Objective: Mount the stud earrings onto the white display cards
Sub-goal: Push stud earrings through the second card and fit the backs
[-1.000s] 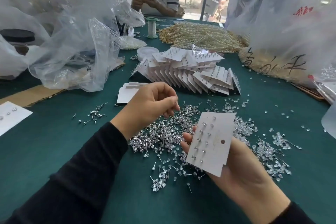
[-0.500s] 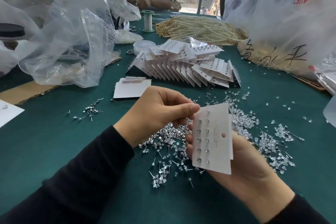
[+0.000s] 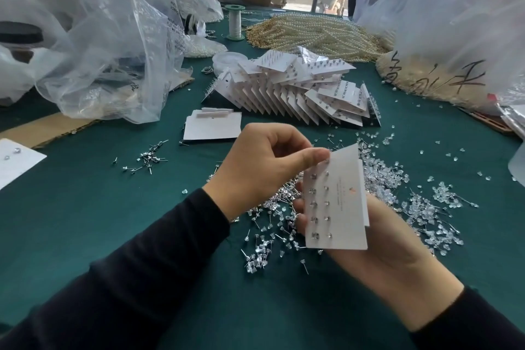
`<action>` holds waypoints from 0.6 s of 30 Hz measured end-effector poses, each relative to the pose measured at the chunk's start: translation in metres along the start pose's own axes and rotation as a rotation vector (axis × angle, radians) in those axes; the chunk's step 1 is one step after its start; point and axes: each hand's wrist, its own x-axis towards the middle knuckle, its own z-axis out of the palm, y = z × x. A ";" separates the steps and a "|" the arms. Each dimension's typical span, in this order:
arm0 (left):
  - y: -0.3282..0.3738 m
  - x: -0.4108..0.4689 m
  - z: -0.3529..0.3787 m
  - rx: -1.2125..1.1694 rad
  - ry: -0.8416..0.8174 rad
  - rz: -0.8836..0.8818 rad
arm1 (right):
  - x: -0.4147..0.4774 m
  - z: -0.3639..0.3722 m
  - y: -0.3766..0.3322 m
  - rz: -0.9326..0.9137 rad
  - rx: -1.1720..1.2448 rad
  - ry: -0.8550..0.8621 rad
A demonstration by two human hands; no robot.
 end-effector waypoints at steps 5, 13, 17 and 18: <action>-0.001 -0.004 0.007 -0.001 0.124 0.109 | 0.000 0.002 0.000 -0.201 -0.151 0.114; -0.001 -0.002 -0.006 -0.437 -0.255 -0.438 | 0.000 -0.008 0.000 -0.949 -1.429 0.433; -0.002 -0.001 -0.013 -0.395 -0.252 -0.548 | 0.003 -0.009 0.003 -1.029 -1.576 0.440; -0.002 0.000 -0.014 -0.370 -0.229 -0.561 | 0.003 -0.009 0.003 -1.036 -1.585 0.424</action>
